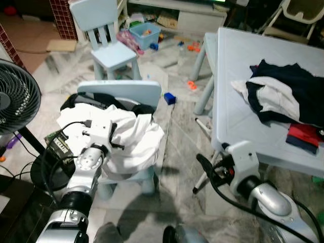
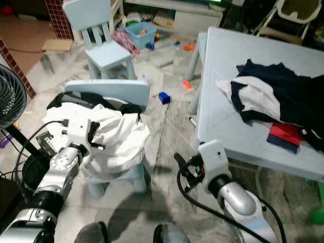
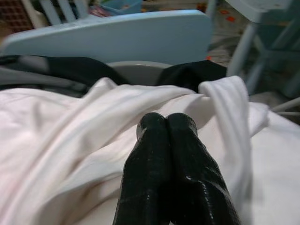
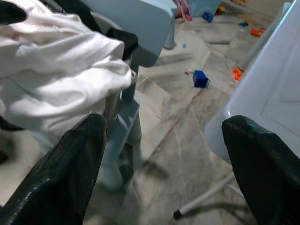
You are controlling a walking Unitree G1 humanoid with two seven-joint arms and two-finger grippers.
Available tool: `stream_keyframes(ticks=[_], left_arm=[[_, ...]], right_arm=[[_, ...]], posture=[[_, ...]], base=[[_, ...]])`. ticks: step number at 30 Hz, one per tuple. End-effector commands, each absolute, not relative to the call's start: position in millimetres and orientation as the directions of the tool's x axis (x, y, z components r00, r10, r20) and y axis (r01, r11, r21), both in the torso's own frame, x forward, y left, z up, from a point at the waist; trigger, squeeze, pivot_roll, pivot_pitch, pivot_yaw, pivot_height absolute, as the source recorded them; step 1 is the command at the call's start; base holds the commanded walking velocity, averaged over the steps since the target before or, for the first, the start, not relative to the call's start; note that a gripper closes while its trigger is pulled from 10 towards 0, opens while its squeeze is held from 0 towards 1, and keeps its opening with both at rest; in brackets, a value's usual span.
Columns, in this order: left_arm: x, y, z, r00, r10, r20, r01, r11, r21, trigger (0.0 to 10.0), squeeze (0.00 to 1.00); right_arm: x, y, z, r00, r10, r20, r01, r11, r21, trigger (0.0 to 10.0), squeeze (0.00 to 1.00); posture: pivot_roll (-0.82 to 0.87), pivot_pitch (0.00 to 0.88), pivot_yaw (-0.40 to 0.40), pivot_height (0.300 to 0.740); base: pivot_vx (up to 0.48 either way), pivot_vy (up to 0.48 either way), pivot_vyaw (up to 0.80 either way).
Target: Hang hanger
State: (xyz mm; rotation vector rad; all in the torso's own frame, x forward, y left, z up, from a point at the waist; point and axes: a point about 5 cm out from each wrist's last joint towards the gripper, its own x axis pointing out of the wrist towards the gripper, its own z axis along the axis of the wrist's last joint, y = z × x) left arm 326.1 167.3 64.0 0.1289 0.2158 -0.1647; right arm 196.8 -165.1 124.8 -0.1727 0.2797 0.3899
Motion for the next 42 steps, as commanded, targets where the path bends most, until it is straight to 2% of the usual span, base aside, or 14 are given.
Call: stream_keyframes(ticks=[1, 2, 4, 9, 16, 18, 22, 25, 39, 40, 41, 42], left_arm=[[328, 158, 65, 0.953, -0.198, -0.229, 0.225, 0.970, 0.097, 10.0, 0.00], [328, 156, 66, 0.953, -0.204, -0.226, 0.230, 0.968, 0.098, 10.0, 0.00], [329, 154, 68, 0.954, -0.211, -0.213, 0.236, 0.967, 0.096, 10.0, 1.00], [327, 153, 71, 0.962, -0.202, -0.183, 0.229, 0.963, 0.140, 10.0, 1.00], [315, 155, 77, 0.988, -0.122, -0.100, 0.136, 0.978, 0.159, 10.0, 1.00], [308, 154, 77, 0.991, -0.118, -0.061, 0.129, 0.968, 0.217, 10.0, 1.00], [300, 153, 62, 0.981, -0.126, -0.148, 0.154, 0.968, 0.197, 10.0, 1.00], [305, 156, 49, 0.939, -0.190, -0.287, 0.238, 0.961, 0.141, 10.0, 1.00], [301, 168, 27, 0.865, -0.211, -0.455, 0.348, 0.906, 0.241, 10.0, 1.00], [300, 170, 24, 0.861, -0.203, -0.465, 0.346, 0.906, 0.245, 7.5, 1.00], [297, 175, 21, 0.861, -0.186, -0.473, 0.337, 0.905, 0.258, 0.0, 1.00], [296, 177, 20, 0.864, -0.179, -0.471, 0.332, 0.905, 0.265, 0.0, 1.00]], right_arm=[[194, -171, 132, 0.896, 0.332, -0.294, -0.382, 0.915, -0.132, 10.0, 0.00], [194, -173, 133, 0.898, 0.328, -0.295, -0.379, 0.915, -0.137, 10.0, 0.00], [195, -175, 135, 0.902, 0.317, -0.292, -0.370, 0.917, -0.148, 10.0, 0.00], [201, -174, 138, 0.910, 0.311, -0.274, -0.360, 0.921, -0.150, 10.0, 0.00], [209, -171, 140, 0.922, 0.301, -0.243, -0.346, 0.922, -0.172, 10.0, 0.00], [212, -172, 140, 0.927, 0.290, -0.238, -0.336, 0.925, -0.178, 10.0, 0.00], [218, -172, 140, 0.933, 0.278, -0.228, -0.322, 0.929, -0.182, 10.0, 0.00], [219, -170, 139, 0.935, 0.275, -0.223, -0.318, 0.929, -0.187, 10.0, 0.00], [221, -171, 138, 0.939, 0.267, -0.218, -0.310, 0.929, -0.200, 10.0, 0.00], [222, -171, 140, 0.942, 0.263, -0.209, -0.305, 0.930, -0.206, 10.0, 0.00], [224, -171, 142, 0.947, 0.255, -0.196, -0.294, 0.932, -0.210, 10.0, 0.00], [225, -172, 143, 0.949, 0.252, -0.192, -0.290, 0.934, -0.209, 10.0, 0.00]], posture=[[-0.20, 0.175, -0.118, 0.740], [-0.19, 0.175, -0.119, 0.740], [-0.19, 0.176, -0.118, 0.740], [-0.18, 0.177, -0.118, 0.740], [-0.15, 0.185, -0.121, 0.740], [-0.15, 0.173, -0.117, 0.740], [-0.14, 0.168, -0.113, 0.740], [-0.14, 0.163, -0.109, 0.740], [-0.14, 0.159, -0.108, 0.740], [-0.14, 0.159, -0.108, 0.740], [-0.14, 0.160, -0.110, 0.740], [-0.14, 0.160, -0.110, 0.740]], base=[[0.000, 0.000, 0.00], [0.000, 0.000, 0.00], [0.000, 0.000, 0.00], [0.000, 0.000, 0.00], [0.000, 0.000, 0.00], [0.000, 0.000, 0.00], [0.000, 0.000, 0.00], [0.000, 0.000, 0.00], [0.000, 0.000, 0.00], [0.000, 0.000, 0.00], [0.000, 0.000, 0.00], [0.000, 0.000, 0.00]])
